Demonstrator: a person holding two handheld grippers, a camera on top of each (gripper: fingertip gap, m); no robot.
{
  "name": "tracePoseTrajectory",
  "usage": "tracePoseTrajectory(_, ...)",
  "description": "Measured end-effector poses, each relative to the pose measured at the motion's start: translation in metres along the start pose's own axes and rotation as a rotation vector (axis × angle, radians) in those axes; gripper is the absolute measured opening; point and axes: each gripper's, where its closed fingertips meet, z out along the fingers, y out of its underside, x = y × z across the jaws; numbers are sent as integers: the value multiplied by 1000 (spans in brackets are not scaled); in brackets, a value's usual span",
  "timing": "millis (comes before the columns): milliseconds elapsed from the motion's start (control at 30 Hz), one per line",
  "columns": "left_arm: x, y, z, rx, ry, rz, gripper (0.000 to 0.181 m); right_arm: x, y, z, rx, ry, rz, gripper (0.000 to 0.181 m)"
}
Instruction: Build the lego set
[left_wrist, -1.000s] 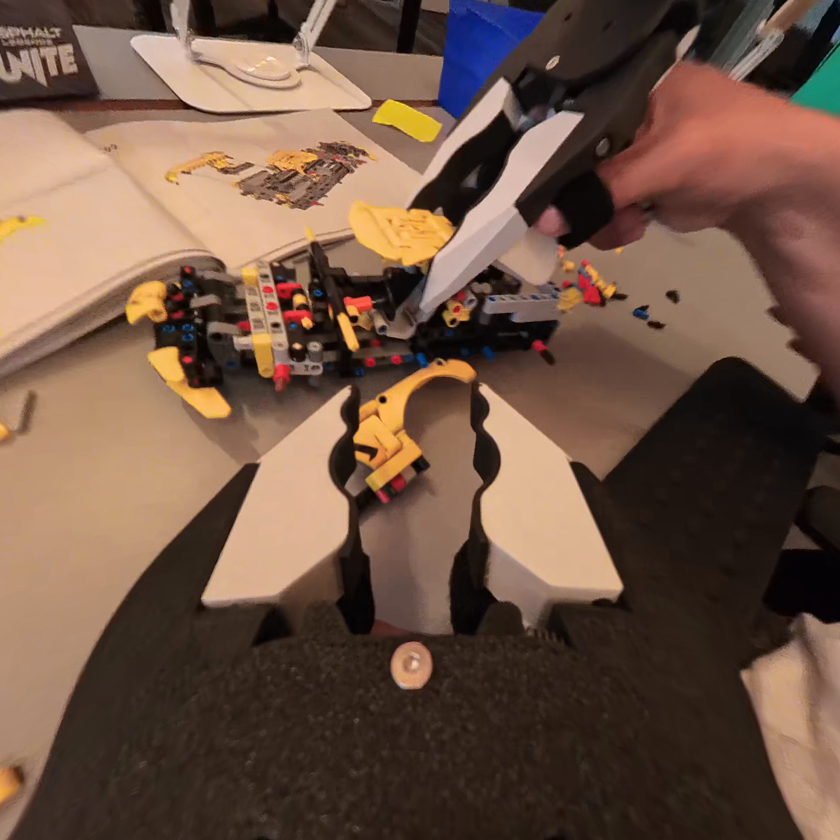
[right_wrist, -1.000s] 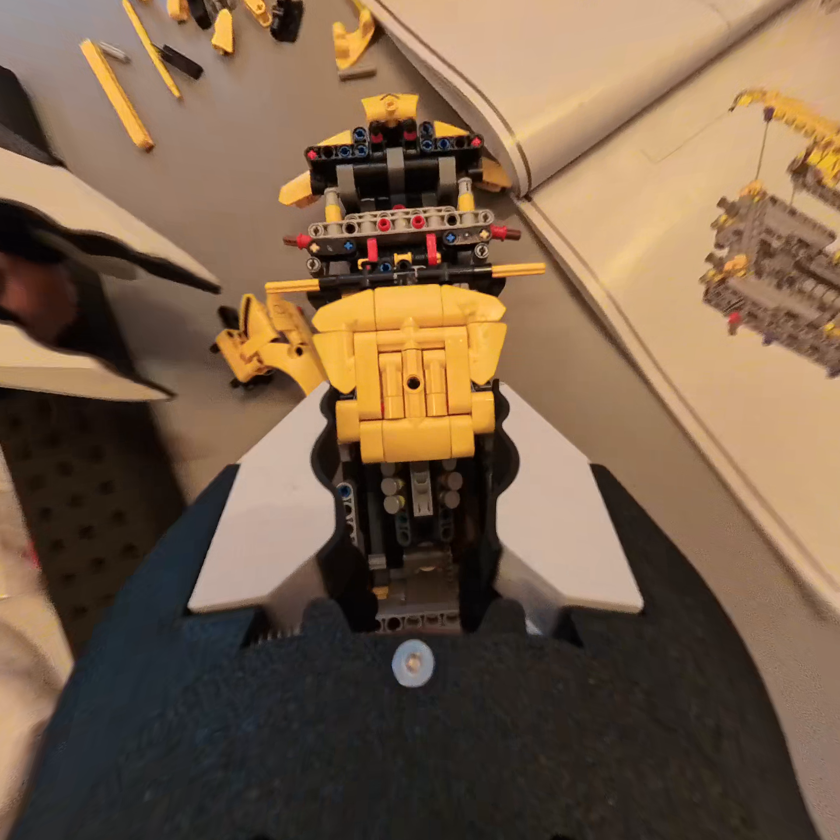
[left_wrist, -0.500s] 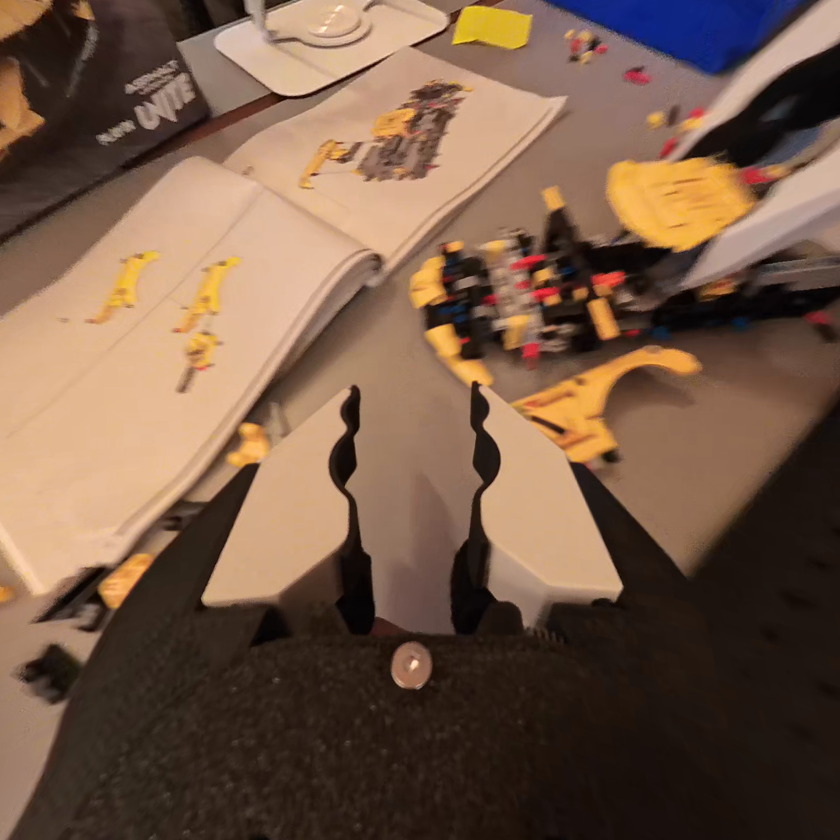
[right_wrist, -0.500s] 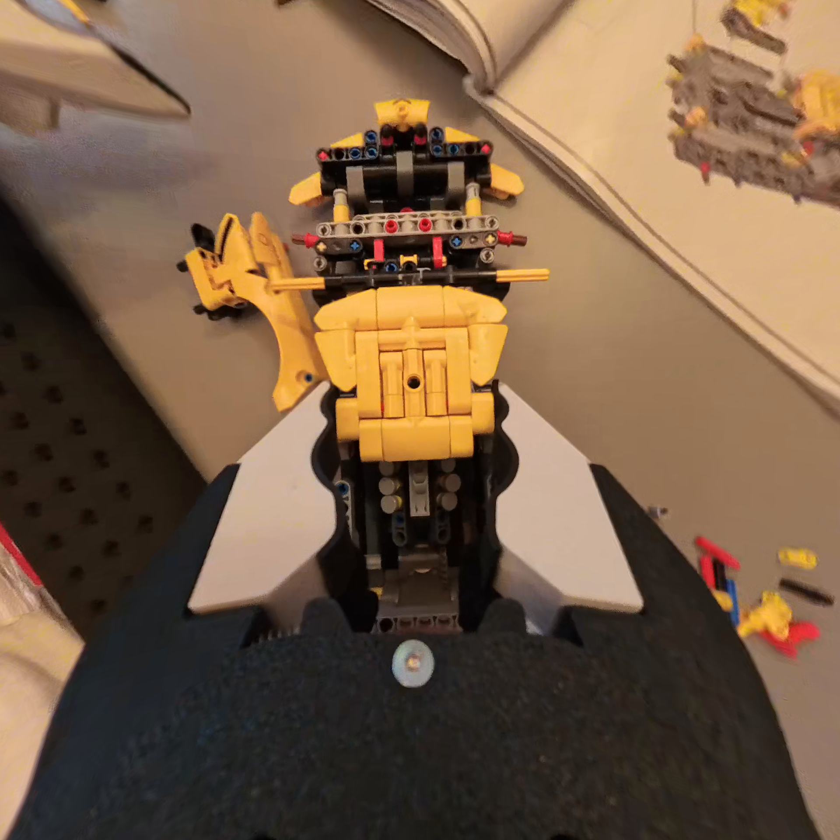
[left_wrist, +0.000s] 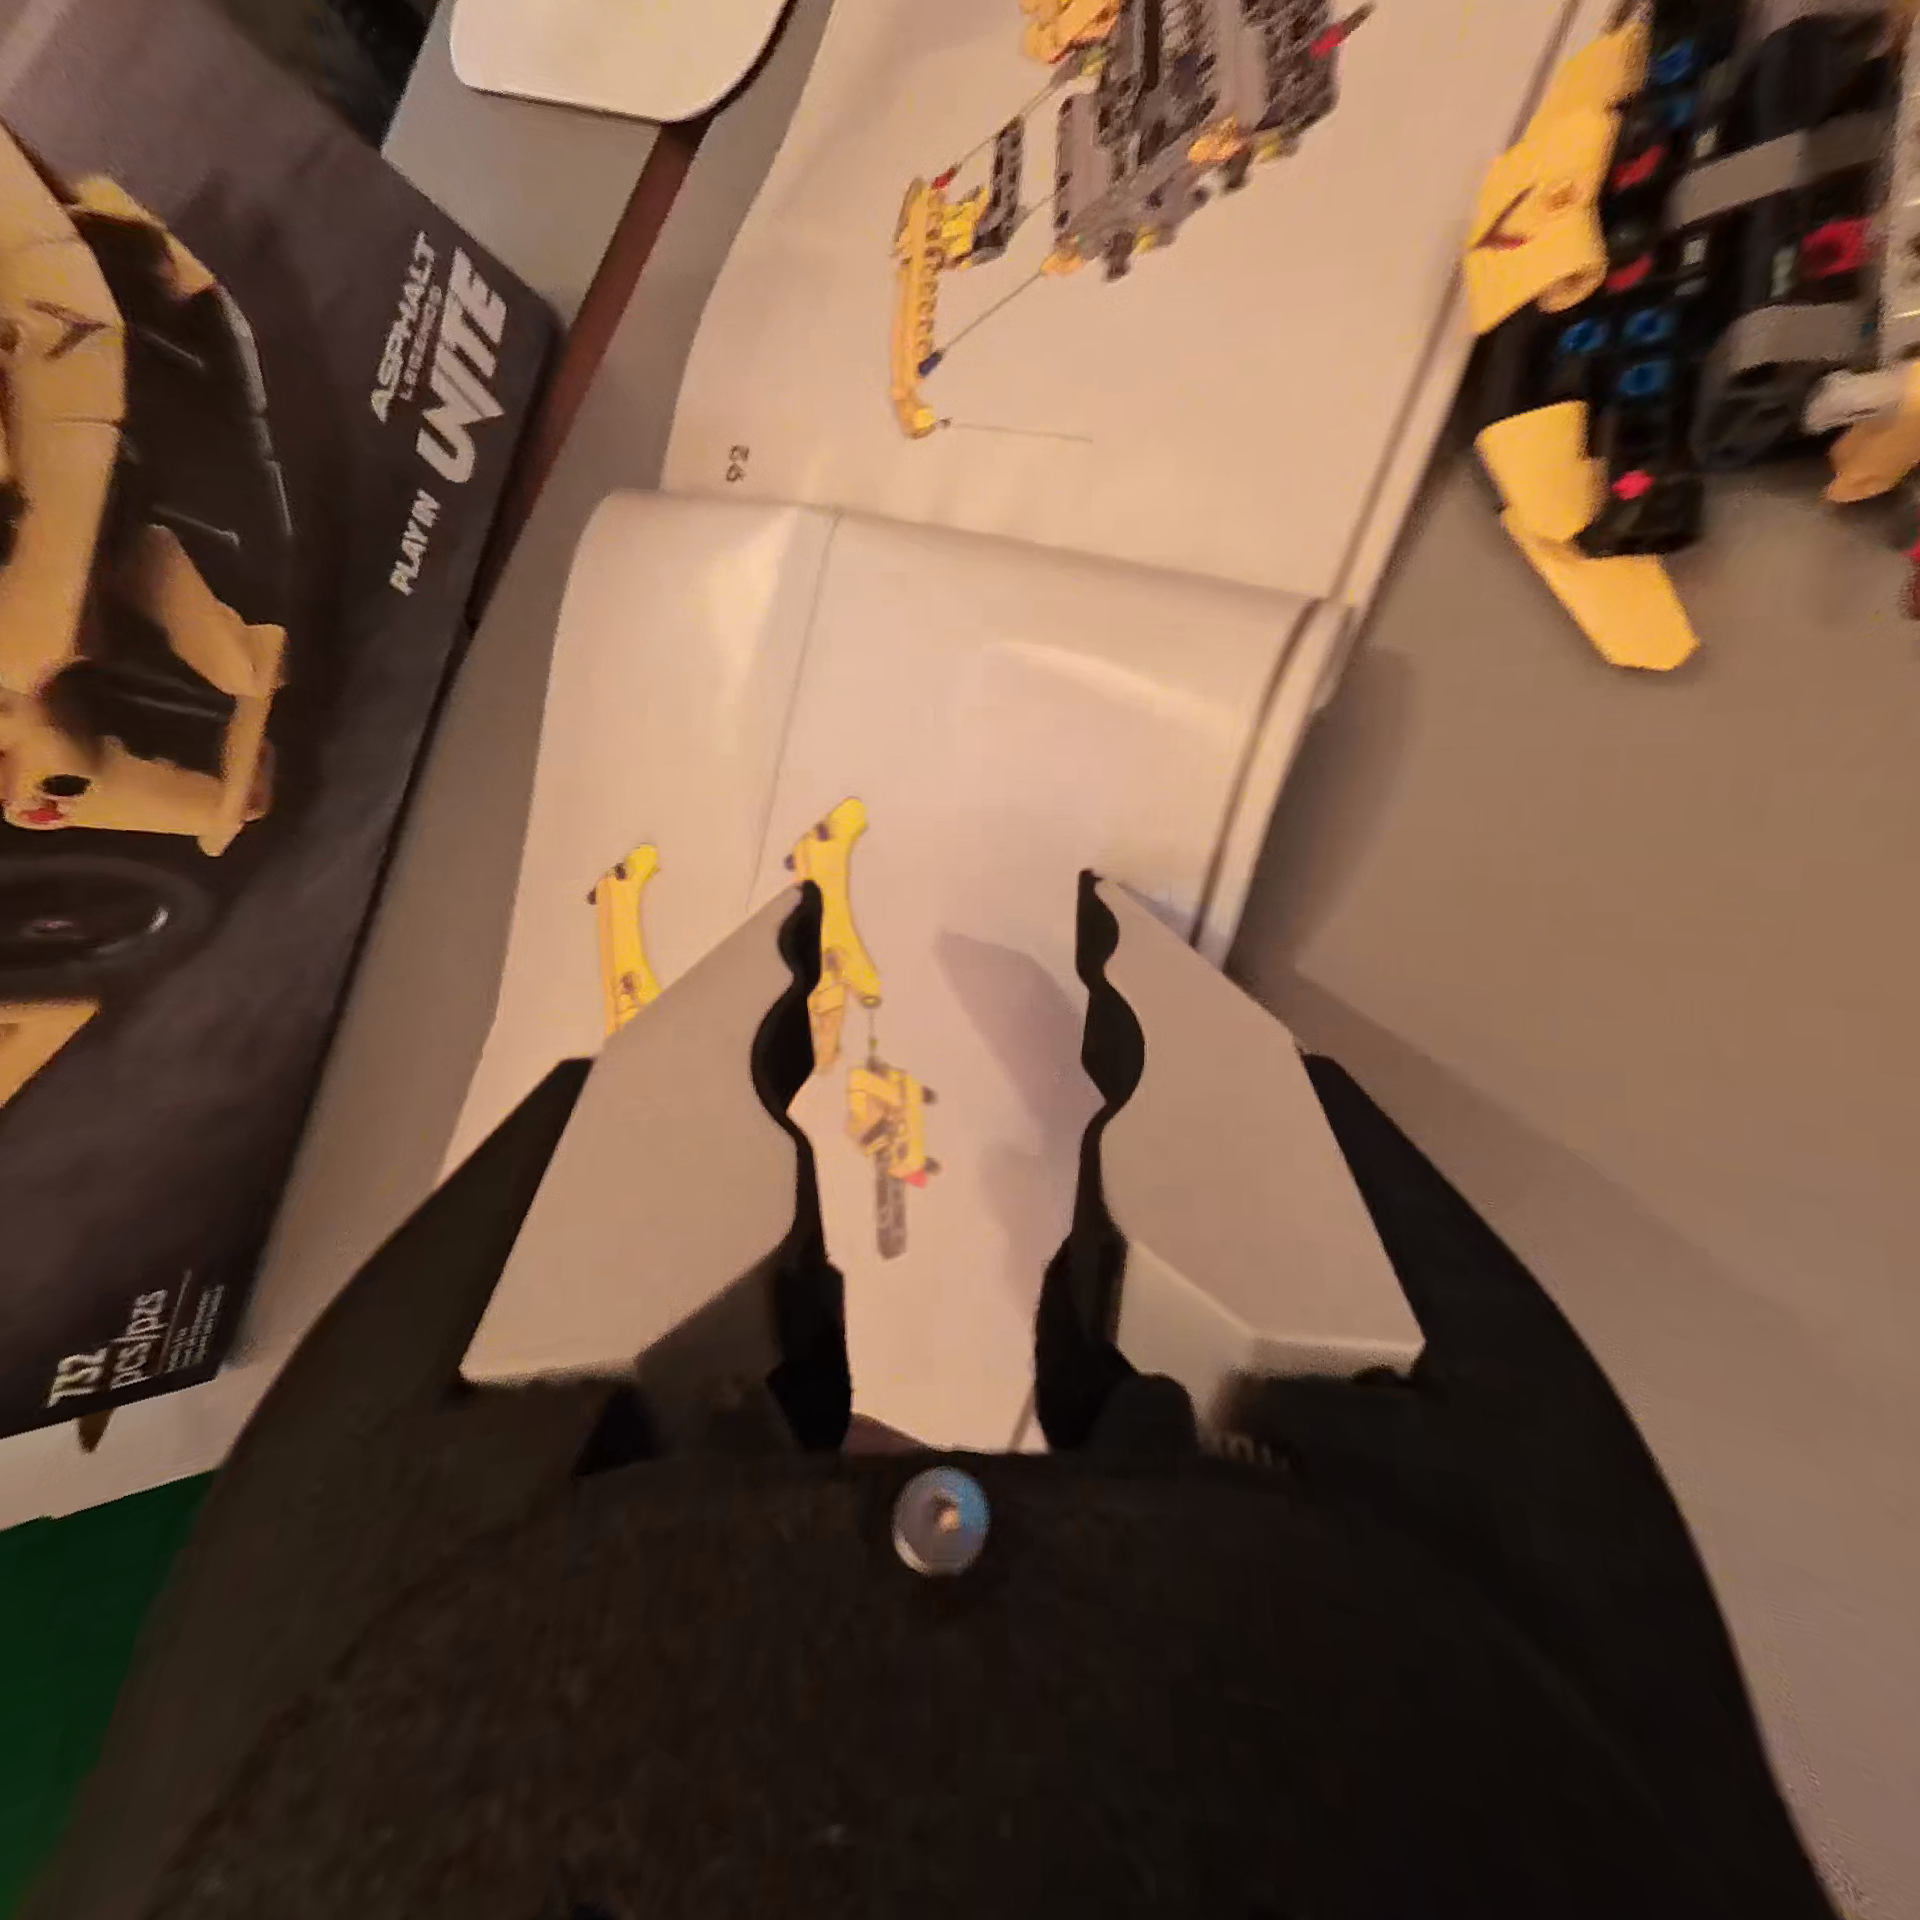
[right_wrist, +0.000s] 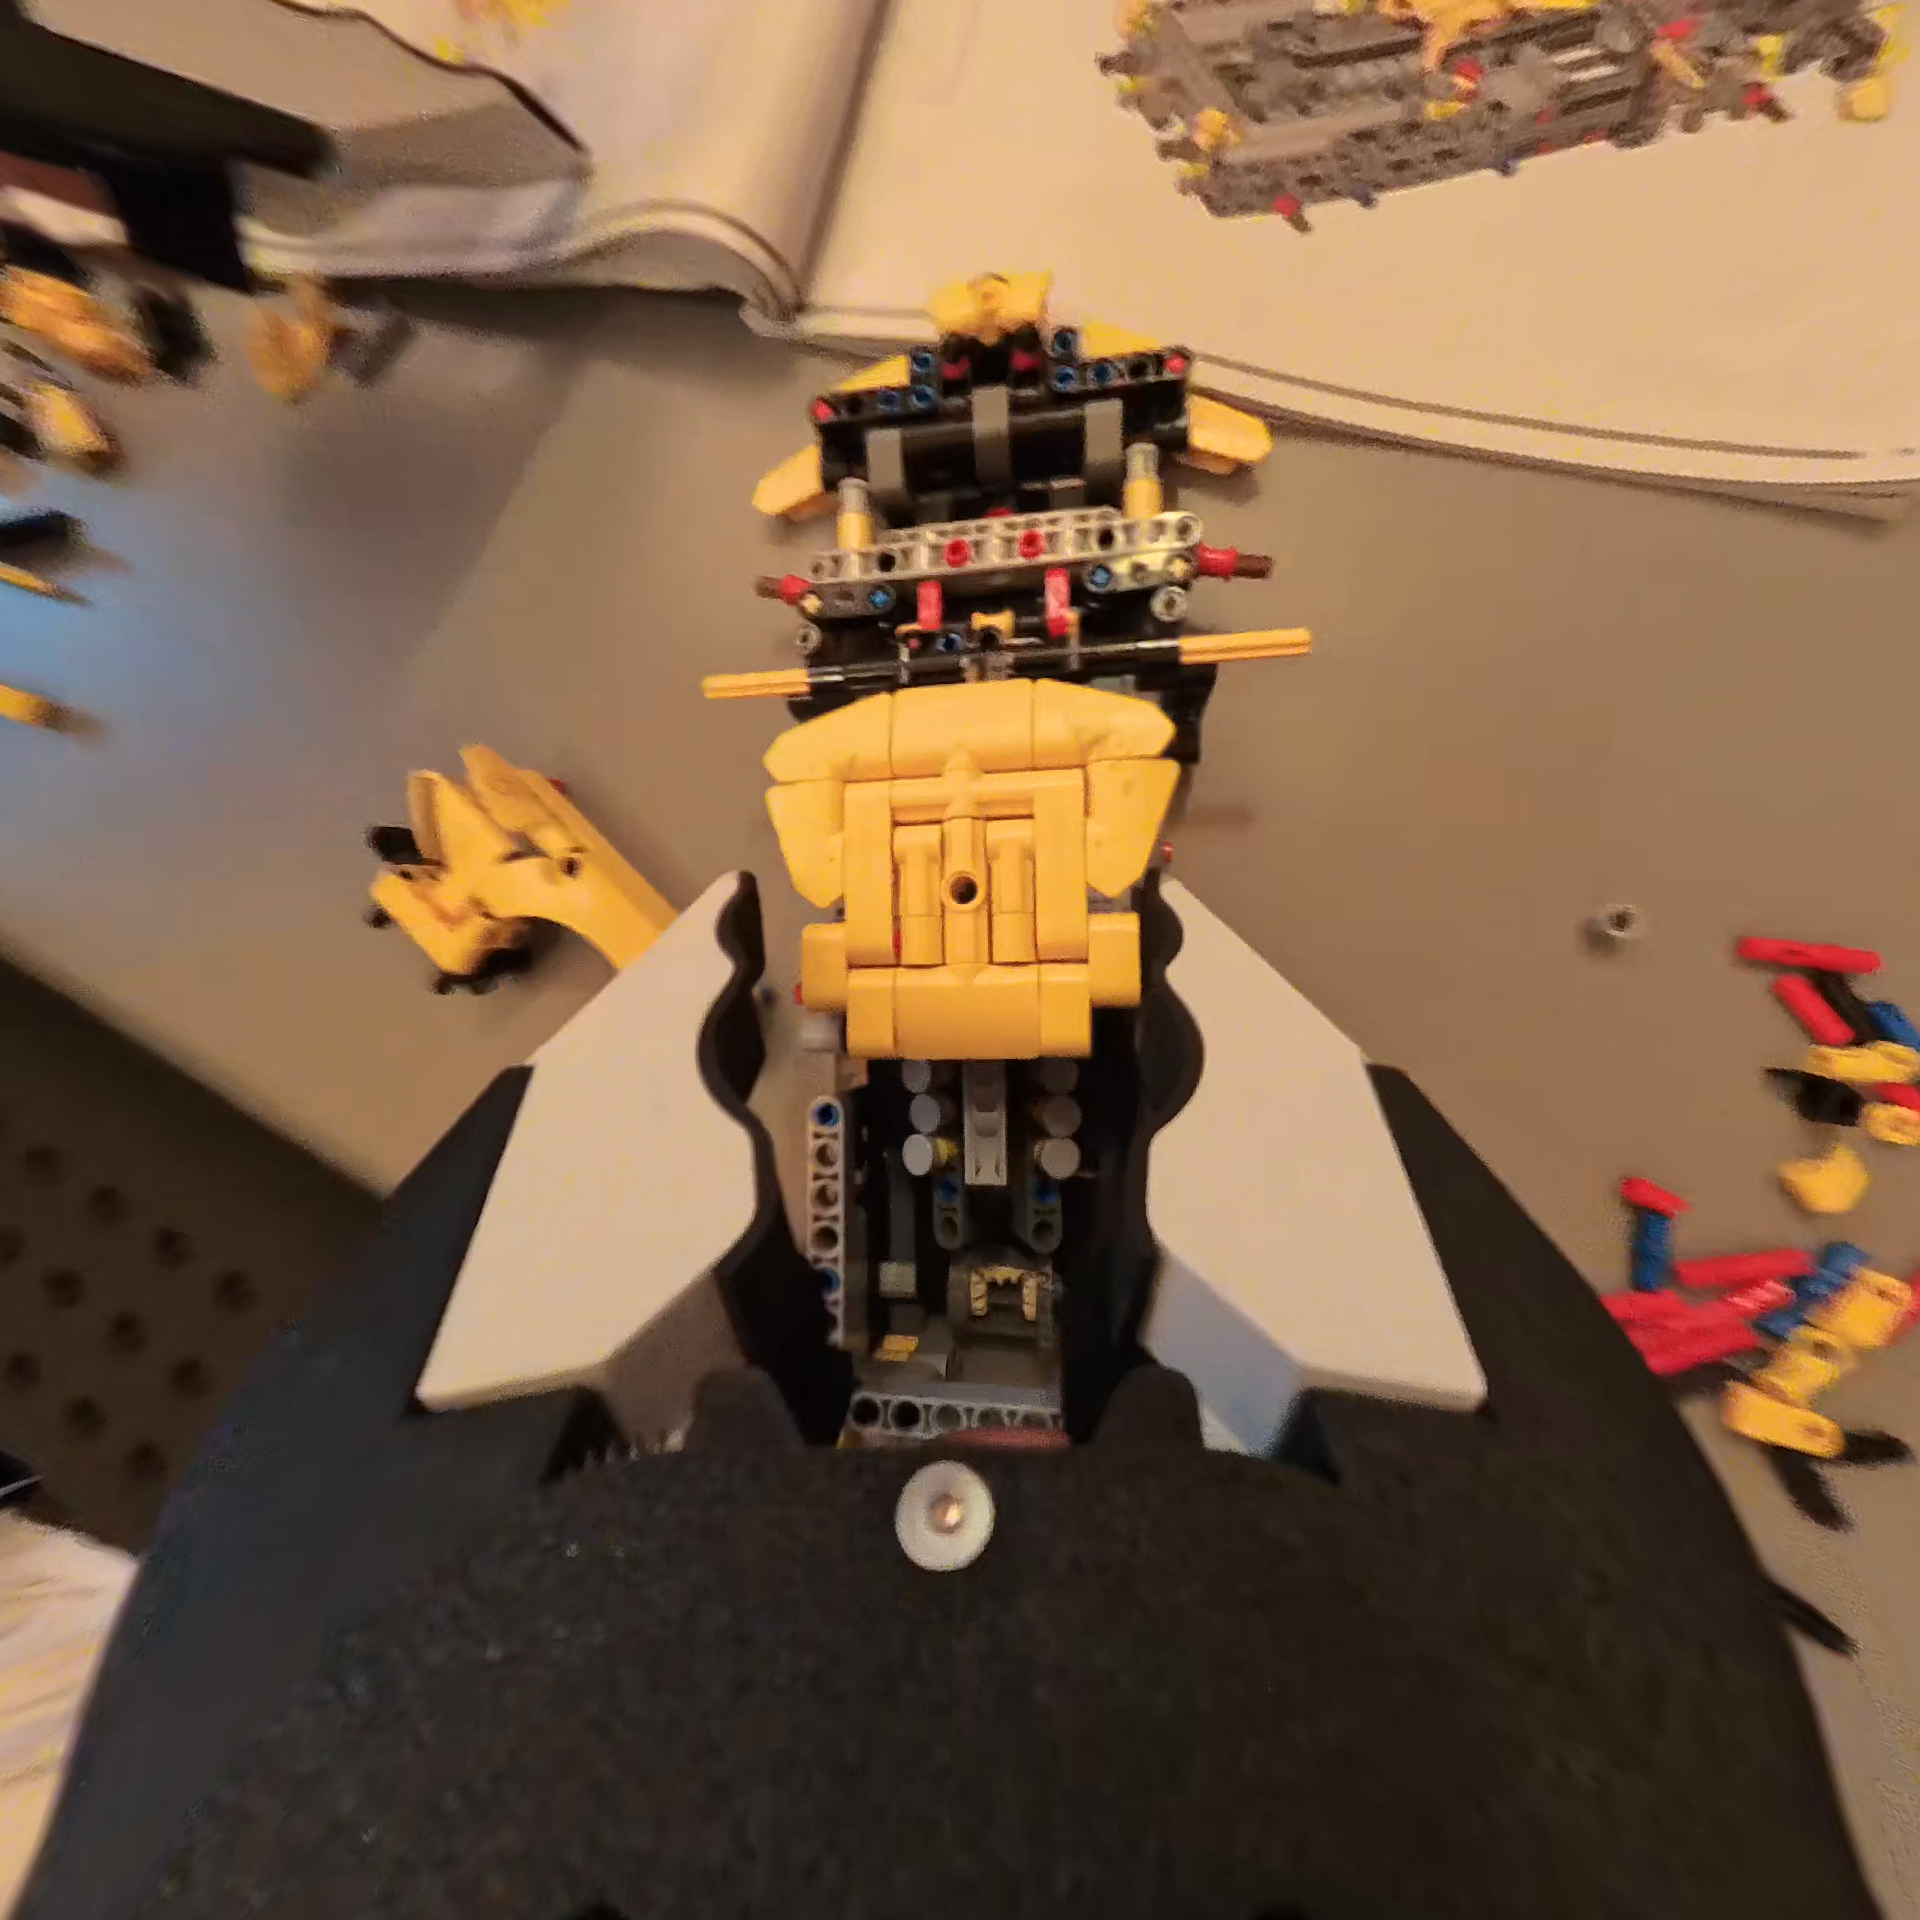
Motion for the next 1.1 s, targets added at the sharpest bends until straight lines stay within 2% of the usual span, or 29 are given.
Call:
tracePoseTrajectory(133,-21,18,4,-70,26,-19,49,-21,-8,-12,32,-160,34,78)
tracePoseTrajectory(200,-6,3,-10,20,139,-87,49,-20,-16,-29,68,-201,18,79)
tracePoseTrajectory(267,23,-9,-21,83,260,-73,50,-11,-36,-49,132,-258,1,78)
tracePoseTrajectory(333,38,-2,-14,27,244,30,56,15,-68,-60,199,-257,-73,67)
tracePoseTrajectory(367,39,2,-8,1,217,70,56,37,-88,-54,234,-201,-151,62)
tracePoseTrajectory(433,35,3,3,-12,187,86,54,94,-113,-19,235,-22,-278,63)
tracePoseTrajectory(533,27,2,8,-16,225,32,55,144,-115,41,76,26,-257,58)
tracePoseTrajectory(633,19,7,13,-38,260,22,55,161,-110,78,29,14,-180,56)
tracePoseTrajectory(700,12,10,16,-49,255,35,54,165,-100,90,-5,44,-182,55)
tracePoseTrajectory(800,5,13,19,-60,283,24,54,161,-92,93,24,77,-186,48)
tracePoseTrajectory(967,9,5,23,-36,323,8,53,153,-72,80,33,87,-175,45)
tracePoseTrajectory(1100,15,-9,31,-19,321,13,52,169,-68,73,19,117,-177,43)
